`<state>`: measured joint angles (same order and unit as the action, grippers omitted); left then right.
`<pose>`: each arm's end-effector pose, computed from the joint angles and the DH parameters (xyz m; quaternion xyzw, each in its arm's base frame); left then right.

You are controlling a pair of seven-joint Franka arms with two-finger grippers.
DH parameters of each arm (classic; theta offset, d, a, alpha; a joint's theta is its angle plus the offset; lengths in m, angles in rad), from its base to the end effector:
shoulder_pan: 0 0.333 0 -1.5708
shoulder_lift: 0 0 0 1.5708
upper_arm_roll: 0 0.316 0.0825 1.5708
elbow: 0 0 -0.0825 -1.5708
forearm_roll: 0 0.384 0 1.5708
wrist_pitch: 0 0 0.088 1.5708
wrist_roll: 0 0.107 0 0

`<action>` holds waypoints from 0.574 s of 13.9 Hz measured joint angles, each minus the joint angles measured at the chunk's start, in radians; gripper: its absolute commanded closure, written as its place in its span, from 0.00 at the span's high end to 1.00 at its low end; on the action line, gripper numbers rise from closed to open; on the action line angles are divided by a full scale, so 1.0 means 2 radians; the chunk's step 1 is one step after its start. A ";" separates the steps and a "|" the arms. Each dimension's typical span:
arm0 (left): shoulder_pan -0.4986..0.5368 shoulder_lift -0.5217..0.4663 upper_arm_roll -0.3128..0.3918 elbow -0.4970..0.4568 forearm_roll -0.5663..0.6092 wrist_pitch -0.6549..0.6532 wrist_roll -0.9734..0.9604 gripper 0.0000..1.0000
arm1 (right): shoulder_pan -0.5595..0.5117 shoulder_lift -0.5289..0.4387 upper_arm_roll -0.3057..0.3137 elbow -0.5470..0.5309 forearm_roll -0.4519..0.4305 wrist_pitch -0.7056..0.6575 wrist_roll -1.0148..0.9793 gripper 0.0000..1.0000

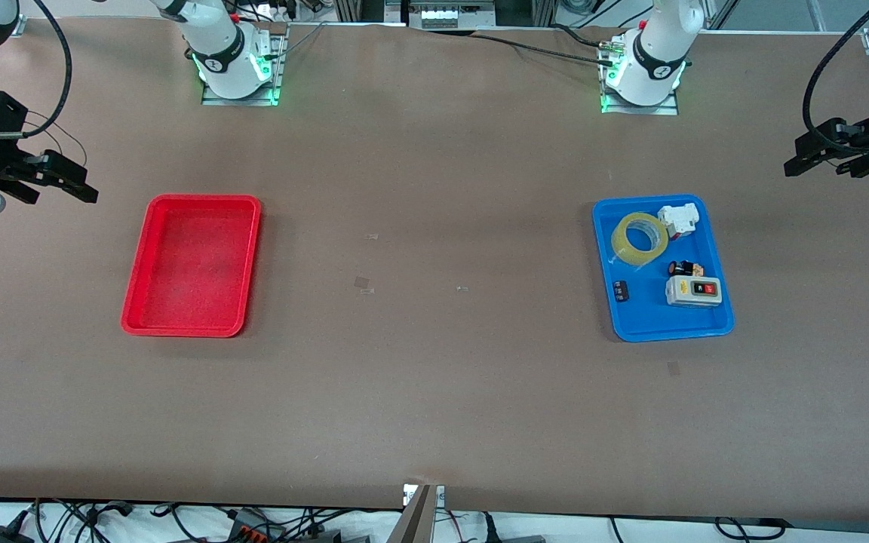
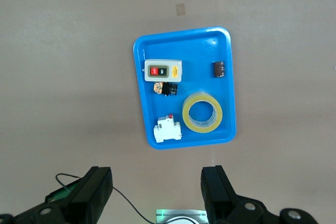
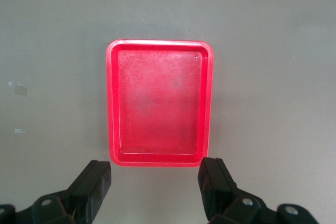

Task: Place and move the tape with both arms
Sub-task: 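Reach the left gripper toward the yellow tape roll in the blue tray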

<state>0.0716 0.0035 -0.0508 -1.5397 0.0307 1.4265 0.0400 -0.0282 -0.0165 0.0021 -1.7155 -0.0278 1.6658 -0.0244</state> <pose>0.5399 0.0149 0.6253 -0.9981 0.0083 0.0587 0.0134 0.5528 -0.0172 0.5732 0.9998 0.0007 -0.0169 0.0134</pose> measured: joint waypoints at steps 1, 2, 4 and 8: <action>0.000 0.001 0.000 -0.001 0.000 0.000 0.000 1.00 | 0.000 -0.001 0.000 0.000 0.000 0.000 0.000 1.00; -0.001 0.003 0.000 -0.001 0.000 0.000 0.000 1.00 | 0.000 -0.002 0.000 0.000 0.000 -0.001 0.000 1.00; -0.002 0.006 0.000 -0.001 0.000 0.000 0.000 1.00 | 0.000 -0.004 0.000 0.000 0.000 -0.001 0.000 1.00; -0.002 0.012 0.000 -0.008 0.000 0.001 0.000 1.00 | 0.000 -0.004 0.000 0.000 0.000 -0.001 0.000 1.00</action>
<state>0.0666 0.0283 -0.0512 -1.5563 0.0302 1.4280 0.0407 -0.0282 -0.0240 0.0021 -1.7155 -0.0278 1.6642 -0.0244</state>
